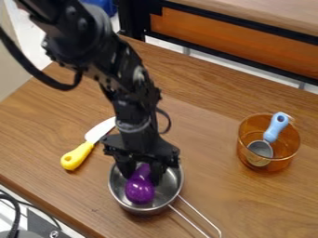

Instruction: Move the violet object in the silver pot before the yellow knife

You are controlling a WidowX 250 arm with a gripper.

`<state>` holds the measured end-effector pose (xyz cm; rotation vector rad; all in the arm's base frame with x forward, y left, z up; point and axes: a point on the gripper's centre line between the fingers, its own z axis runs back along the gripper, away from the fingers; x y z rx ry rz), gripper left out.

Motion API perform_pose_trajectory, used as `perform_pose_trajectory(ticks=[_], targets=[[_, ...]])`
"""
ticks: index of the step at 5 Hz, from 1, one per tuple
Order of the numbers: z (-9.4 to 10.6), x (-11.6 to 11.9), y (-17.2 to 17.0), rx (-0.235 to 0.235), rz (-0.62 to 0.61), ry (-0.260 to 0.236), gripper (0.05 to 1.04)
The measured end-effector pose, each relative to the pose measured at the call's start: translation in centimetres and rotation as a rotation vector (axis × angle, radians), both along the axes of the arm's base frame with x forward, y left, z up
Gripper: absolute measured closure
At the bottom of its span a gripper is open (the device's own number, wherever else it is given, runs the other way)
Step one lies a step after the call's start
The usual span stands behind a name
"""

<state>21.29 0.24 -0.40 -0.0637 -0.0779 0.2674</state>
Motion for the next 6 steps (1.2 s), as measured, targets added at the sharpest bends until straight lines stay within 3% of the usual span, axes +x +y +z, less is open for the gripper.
perform_pose_trajectory(ticks=[2, 3, 4, 5, 6], targets=[[2.7, 0.2, -0.4, -0.063, -0.006, -0.006, 0.485], [4.2, 2.0, -0.2, -0.081, 0.023, -0.042, 0.485], [5.3, 5.4, 0.7, -0.047, 0.089, -0.136, 0.485], [4.7, 9.9, 2.4, -0.006, 0.146, -0.18, 0.485], [3.5, 13.0, 5.0, 0.034, 0.251, -0.183, 0.485]])
